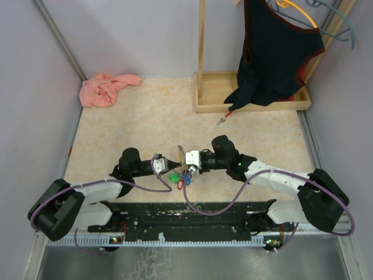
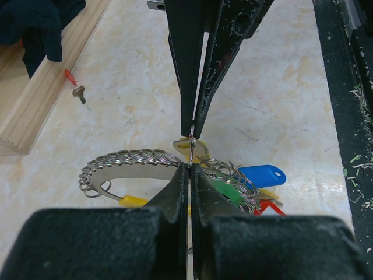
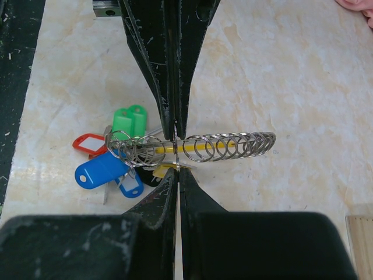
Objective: Put the keys on the keyring
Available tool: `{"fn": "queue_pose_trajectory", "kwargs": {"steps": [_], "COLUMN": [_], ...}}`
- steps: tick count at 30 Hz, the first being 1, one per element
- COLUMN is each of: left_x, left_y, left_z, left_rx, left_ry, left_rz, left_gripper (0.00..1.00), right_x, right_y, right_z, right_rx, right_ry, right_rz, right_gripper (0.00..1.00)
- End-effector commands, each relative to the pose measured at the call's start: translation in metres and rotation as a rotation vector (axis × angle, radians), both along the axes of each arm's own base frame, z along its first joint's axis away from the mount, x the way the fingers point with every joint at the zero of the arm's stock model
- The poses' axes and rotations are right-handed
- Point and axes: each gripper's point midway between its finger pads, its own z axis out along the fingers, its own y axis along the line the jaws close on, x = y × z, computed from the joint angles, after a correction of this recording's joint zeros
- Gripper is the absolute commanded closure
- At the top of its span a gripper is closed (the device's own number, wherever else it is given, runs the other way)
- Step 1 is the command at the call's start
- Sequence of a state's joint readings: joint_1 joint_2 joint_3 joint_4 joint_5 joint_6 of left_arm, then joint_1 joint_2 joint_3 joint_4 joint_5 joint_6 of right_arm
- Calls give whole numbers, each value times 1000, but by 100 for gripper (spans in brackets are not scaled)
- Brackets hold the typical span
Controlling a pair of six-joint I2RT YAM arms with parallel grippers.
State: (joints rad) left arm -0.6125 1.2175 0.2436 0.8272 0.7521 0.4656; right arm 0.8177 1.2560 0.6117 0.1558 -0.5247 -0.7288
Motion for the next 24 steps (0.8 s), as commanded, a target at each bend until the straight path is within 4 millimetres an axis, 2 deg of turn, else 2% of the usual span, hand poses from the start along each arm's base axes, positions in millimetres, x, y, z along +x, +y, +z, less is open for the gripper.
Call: {"fn": "queue_pose_trajectory", "kwargs": {"steps": [1, 15, 24], "left_x": [2, 2, 3], "left_y": [-5, -6, -3], "left_z": [13, 14, 15], "left_rx": [-28, -29, -29], "left_ry": [-23, -23, -32], "left_rz": [-27, -30, -12], "left_gripper": [100, 100, 100], "right_x": [1, -3, 5], "right_y": [20, 23, 4], "right_z": [39, 34, 29], "right_rx": [91, 52, 25], "right_ry": [-56, -26, -47], "right_rz": [40, 63, -44], "right_gripper": [100, 100, 100]}}
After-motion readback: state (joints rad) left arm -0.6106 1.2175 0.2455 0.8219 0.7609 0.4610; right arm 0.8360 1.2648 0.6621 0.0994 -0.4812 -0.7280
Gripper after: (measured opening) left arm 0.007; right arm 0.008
